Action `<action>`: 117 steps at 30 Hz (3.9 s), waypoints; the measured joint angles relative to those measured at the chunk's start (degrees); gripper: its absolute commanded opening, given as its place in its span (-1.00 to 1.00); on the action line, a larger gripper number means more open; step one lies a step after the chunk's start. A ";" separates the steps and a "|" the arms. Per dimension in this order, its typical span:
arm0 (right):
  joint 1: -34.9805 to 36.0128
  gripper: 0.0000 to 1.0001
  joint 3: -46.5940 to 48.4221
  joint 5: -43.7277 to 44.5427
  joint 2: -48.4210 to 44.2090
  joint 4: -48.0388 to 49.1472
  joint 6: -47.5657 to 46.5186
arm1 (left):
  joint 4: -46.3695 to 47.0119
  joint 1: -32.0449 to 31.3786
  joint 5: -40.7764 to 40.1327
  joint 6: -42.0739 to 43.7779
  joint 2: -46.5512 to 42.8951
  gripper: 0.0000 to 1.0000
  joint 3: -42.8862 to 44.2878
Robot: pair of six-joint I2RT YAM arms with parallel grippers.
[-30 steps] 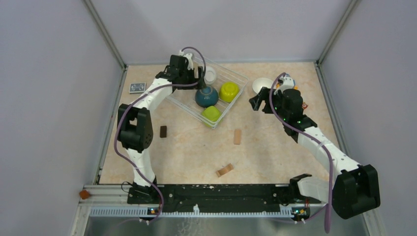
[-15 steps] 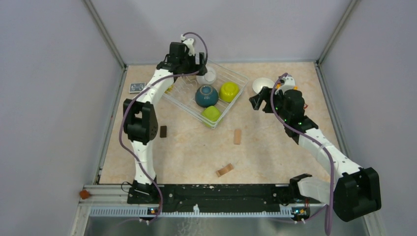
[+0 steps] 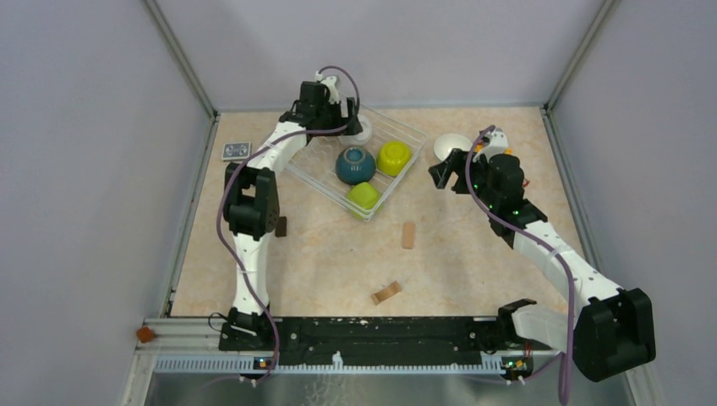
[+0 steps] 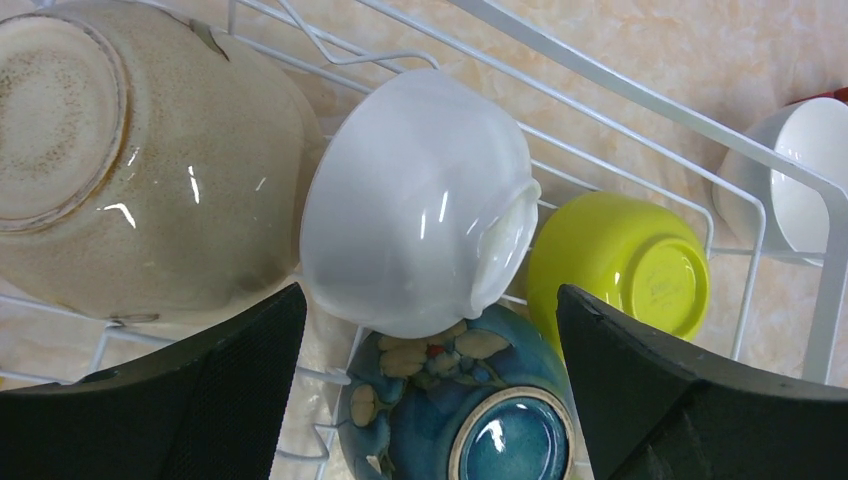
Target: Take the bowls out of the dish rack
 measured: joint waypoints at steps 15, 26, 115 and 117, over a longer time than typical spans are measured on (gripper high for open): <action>0.00 0.67 0.00 0.04 0.00 0.11 -0.02 | 2.75 0.31 0.24 -4.26 2.40 0.73 0.11; 0.00 0.67 -0.11 0.13 0.00 0.09 -0.04 | 6.51 0.94 1.29 -5.97 2.51 0.44 -0.09; 0.00 0.65 3.69 19.43 -8.17 -16.35 9.62 | 25.81 -22.73 -6.58 7.65 -32.46 -0.26 -38.05; 0.00 0.65 4.17 22.40 -8.39 -18.51 11.10 | 26.45 -24.65 -7.78 9.60 -32.44 -0.26 -38.93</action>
